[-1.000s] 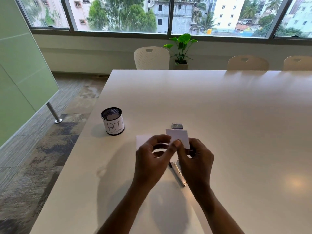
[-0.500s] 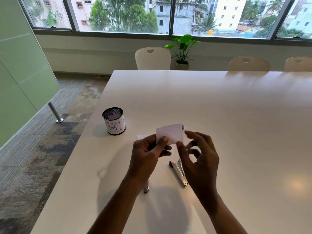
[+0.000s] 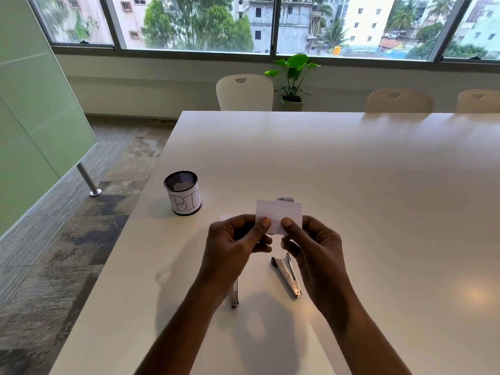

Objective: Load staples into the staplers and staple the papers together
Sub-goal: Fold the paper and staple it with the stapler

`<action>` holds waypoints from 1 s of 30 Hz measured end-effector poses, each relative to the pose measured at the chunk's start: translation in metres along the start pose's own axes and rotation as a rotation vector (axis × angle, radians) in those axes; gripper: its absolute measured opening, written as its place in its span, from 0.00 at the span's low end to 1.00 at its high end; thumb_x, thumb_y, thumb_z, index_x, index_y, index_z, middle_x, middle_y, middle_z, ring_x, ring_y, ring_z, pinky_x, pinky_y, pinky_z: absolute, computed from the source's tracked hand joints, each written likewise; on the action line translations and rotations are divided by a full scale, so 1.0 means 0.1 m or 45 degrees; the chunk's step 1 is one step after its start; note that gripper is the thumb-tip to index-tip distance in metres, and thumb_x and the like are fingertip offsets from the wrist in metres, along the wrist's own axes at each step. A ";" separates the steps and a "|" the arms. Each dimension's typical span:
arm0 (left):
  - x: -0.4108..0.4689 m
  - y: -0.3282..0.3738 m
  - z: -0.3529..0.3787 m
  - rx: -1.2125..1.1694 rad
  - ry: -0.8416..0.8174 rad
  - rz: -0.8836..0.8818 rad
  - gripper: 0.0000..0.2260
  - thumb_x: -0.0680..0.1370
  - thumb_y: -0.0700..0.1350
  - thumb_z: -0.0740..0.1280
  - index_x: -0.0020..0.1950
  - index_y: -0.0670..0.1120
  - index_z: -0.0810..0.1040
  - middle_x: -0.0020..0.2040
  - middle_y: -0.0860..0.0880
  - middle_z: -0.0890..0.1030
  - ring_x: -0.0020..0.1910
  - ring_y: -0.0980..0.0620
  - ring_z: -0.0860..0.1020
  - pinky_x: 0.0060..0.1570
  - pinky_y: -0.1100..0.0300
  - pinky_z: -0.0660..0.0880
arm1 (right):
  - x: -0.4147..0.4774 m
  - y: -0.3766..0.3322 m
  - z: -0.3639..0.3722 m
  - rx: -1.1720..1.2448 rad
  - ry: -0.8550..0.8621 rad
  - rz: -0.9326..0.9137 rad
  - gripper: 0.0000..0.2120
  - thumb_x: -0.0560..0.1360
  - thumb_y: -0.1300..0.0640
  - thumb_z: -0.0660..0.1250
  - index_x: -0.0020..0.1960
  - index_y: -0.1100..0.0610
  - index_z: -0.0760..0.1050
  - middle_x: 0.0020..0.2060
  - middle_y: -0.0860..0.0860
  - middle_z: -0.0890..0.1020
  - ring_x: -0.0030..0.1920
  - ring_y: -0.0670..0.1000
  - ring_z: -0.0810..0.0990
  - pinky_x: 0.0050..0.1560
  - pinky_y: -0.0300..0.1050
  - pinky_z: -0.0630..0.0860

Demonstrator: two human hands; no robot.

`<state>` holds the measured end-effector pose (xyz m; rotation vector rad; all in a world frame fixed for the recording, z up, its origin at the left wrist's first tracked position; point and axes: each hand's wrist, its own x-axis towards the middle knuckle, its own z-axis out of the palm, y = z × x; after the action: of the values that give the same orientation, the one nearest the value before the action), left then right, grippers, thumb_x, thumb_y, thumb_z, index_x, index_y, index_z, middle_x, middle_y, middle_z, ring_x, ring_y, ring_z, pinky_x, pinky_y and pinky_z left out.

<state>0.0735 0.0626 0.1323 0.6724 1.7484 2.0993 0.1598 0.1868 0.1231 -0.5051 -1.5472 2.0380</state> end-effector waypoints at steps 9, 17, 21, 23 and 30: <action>-0.05 0.00 0.03 -0.029 0.061 -0.001 0.07 0.72 0.49 0.72 0.48 0.54 0.86 0.42 0.49 0.88 0.39 0.47 0.87 0.39 0.62 0.82 | 0.00 0.05 0.07 -0.068 0.000 -0.063 0.20 0.73 0.51 0.70 0.59 0.62 0.82 0.47 0.58 0.86 0.40 0.51 0.82 0.46 0.44 0.78; -0.02 0.01 0.02 -0.003 0.008 0.009 0.12 0.68 0.53 0.74 0.49 0.52 0.85 0.44 0.53 0.88 0.42 0.48 0.87 0.40 0.62 0.82 | -0.01 0.00 0.05 -0.114 -0.042 -0.071 0.17 0.76 0.54 0.67 0.61 0.62 0.81 0.49 0.58 0.86 0.44 0.54 0.82 0.49 0.45 0.79; 0.03 -0.01 0.00 -0.003 -0.004 0.004 0.13 0.64 0.56 0.75 0.46 0.54 0.84 0.42 0.56 0.87 0.42 0.50 0.87 0.39 0.63 0.82 | -0.02 -0.01 0.03 -0.165 -0.077 -0.078 0.18 0.74 0.52 0.68 0.60 0.60 0.81 0.45 0.55 0.87 0.41 0.49 0.82 0.46 0.43 0.80; 0.03 -0.03 -0.02 -0.009 0.005 0.001 0.14 0.63 0.57 0.76 0.46 0.54 0.84 0.42 0.55 0.88 0.41 0.49 0.87 0.38 0.62 0.82 | -0.03 -0.01 0.02 -0.188 -0.088 -0.082 0.19 0.73 0.51 0.68 0.59 0.59 0.82 0.45 0.54 0.87 0.41 0.50 0.83 0.45 0.43 0.81; 0.06 -0.07 -0.02 -0.011 -0.026 -0.017 0.10 0.63 0.59 0.76 0.41 0.57 0.86 0.41 0.53 0.87 0.40 0.50 0.87 0.37 0.61 0.82 | -0.04 0.01 0.01 -0.224 -0.087 -0.128 0.16 0.75 0.55 0.69 0.59 0.62 0.82 0.42 0.53 0.87 0.40 0.48 0.83 0.44 0.41 0.79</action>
<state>0.0671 0.0659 0.1265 0.6751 1.7273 2.0827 0.1622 0.1837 0.1222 -0.4179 -1.7663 1.8717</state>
